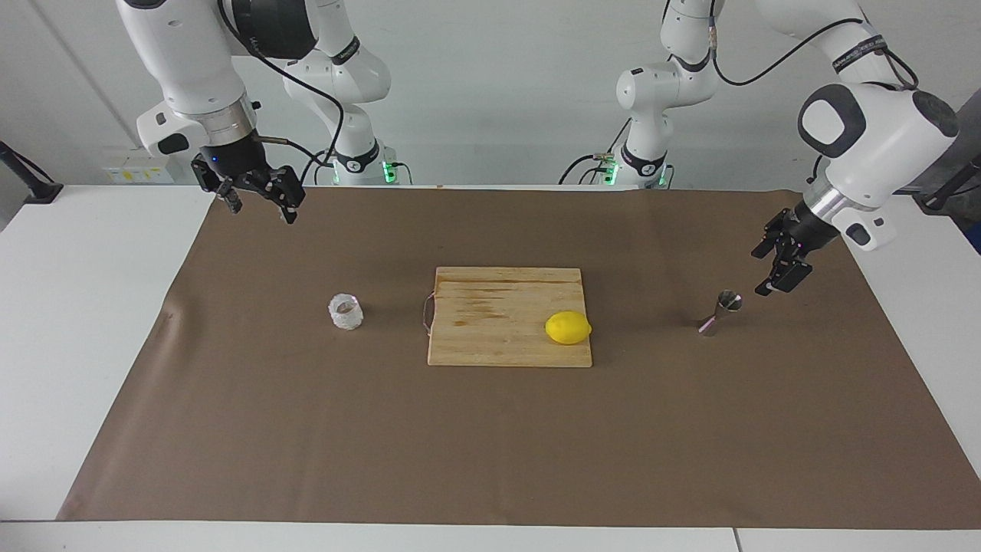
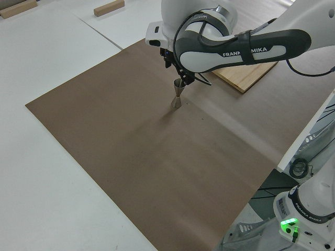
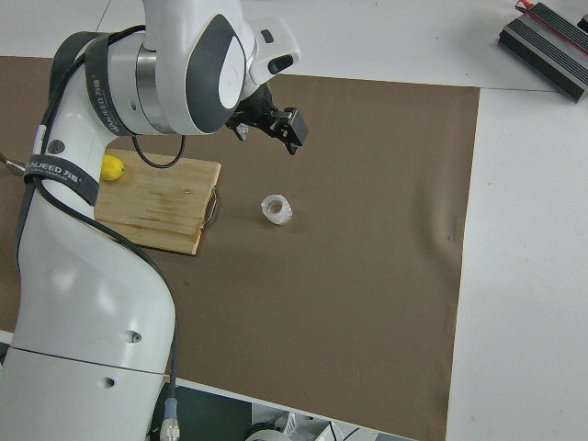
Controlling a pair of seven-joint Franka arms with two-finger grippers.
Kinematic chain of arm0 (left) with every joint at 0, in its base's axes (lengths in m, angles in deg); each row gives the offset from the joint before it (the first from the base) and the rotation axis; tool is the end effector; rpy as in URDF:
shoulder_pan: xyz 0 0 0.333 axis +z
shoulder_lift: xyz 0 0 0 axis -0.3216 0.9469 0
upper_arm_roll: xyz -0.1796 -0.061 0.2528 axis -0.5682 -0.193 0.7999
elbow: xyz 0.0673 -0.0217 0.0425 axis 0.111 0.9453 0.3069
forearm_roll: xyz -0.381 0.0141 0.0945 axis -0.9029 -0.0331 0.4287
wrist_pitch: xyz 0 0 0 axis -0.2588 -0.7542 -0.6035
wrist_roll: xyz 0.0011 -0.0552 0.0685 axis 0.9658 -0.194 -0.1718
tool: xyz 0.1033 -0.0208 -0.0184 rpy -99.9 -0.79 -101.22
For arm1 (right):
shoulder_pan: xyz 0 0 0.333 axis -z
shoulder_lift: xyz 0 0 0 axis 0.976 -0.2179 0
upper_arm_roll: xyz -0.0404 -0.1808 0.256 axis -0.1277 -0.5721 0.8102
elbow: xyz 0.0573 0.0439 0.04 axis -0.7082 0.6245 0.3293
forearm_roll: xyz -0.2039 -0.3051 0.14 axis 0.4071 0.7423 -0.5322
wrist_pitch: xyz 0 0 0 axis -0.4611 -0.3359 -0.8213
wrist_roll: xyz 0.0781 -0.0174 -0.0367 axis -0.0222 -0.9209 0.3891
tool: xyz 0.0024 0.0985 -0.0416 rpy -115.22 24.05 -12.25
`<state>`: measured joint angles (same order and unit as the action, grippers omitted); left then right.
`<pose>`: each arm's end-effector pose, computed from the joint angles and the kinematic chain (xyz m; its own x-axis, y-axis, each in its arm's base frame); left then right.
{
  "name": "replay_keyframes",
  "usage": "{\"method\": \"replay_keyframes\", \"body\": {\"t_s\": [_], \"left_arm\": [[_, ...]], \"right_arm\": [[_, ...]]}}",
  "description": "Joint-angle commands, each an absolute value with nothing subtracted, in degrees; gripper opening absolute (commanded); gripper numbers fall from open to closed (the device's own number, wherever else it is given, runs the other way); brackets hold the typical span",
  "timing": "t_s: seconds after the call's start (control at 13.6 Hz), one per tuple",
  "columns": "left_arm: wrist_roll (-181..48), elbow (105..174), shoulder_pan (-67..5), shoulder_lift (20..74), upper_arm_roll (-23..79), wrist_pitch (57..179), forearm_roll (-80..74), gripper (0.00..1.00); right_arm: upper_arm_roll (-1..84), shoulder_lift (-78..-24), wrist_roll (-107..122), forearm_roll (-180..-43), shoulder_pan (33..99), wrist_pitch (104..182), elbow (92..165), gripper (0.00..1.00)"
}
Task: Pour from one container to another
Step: 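Move the open left gripper to the small metal cup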
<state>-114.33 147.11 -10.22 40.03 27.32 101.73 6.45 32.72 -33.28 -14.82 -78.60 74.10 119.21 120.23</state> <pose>0.5651 0.0388 0.4221 0.2483 0.9472 -0.2028 0.9661 -0.2269 0.1231 0.5445 0.0128 0.6097 0.9775 -0.2102 0.0191 -0.2109 -0.9767 0.0400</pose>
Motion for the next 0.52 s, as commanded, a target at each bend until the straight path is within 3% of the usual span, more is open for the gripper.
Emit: {"method": "replay_keyframes", "body": {"t_s": [0.0, 0.44], "left_arm": [[-114.9, 151.3, -9.7, 38.6, 26.9, 105.6, 5.3, 1.0], [-116.4, 151.5, -10.4, 41.6, 26.9, 110.7, 3.3, 1.0]], "right_arm": [[32.9, -32.6, -13.6, -80.3, 74.9, 118.8, 120.7, 1.0], [33.0, -32.6, -13.6, -80.3, 74.9, 118.9, 120.7, 1.0]]}}
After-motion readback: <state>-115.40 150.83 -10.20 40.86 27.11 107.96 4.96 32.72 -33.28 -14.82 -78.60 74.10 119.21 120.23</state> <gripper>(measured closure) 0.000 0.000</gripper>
